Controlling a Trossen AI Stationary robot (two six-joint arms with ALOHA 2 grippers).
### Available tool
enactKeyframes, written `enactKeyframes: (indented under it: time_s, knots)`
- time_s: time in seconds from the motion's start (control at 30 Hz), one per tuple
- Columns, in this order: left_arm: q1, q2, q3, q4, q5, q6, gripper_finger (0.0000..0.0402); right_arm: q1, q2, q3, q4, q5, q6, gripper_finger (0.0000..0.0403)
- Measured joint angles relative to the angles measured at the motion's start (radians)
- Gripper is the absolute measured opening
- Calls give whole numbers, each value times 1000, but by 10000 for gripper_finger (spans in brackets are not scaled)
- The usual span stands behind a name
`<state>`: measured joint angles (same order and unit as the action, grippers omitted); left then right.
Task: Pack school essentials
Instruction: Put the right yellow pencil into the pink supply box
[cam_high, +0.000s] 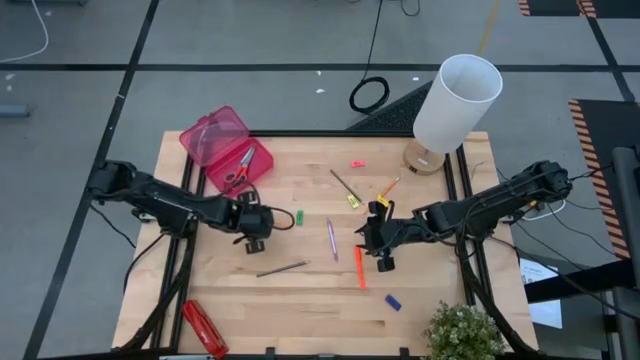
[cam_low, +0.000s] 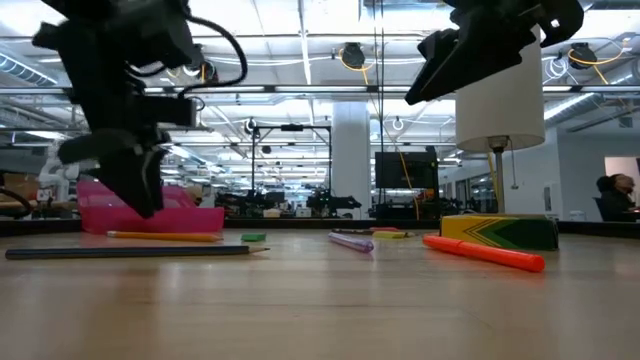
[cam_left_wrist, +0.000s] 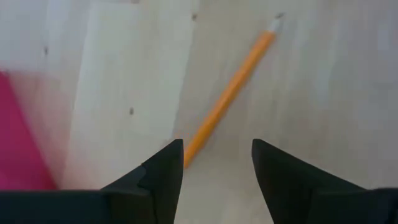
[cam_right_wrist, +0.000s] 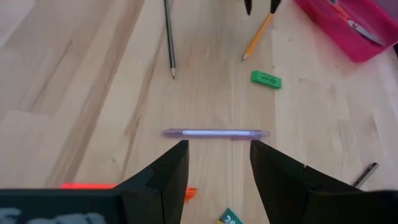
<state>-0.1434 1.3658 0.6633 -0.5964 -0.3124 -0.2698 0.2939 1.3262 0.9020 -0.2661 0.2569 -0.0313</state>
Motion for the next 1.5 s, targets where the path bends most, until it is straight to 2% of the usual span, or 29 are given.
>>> enactKeyframes:
  time_s: [0.33,0.47,0.7,0.87,1.17,1.5]
  knots:
    - [14,1,-1,-1,27,140,171,0,0,0,-21,0,-11,164]
    - [27,1,6,-8,106,311,167,0,0,0,-32,0,-15,164]
    - [161,1,48,-82,201,438,166,0,0,0,-38,0,-15,164]
    - [240,37,49,-89,259,470,165,0,0,0,-40,0,-15,164]
    - [256,134,50,-75,230,505,164,0,0,0,-63,0,-7,164]
    - [305,143,52,-78,278,521,101,0,0,0,-69,0,12,164]
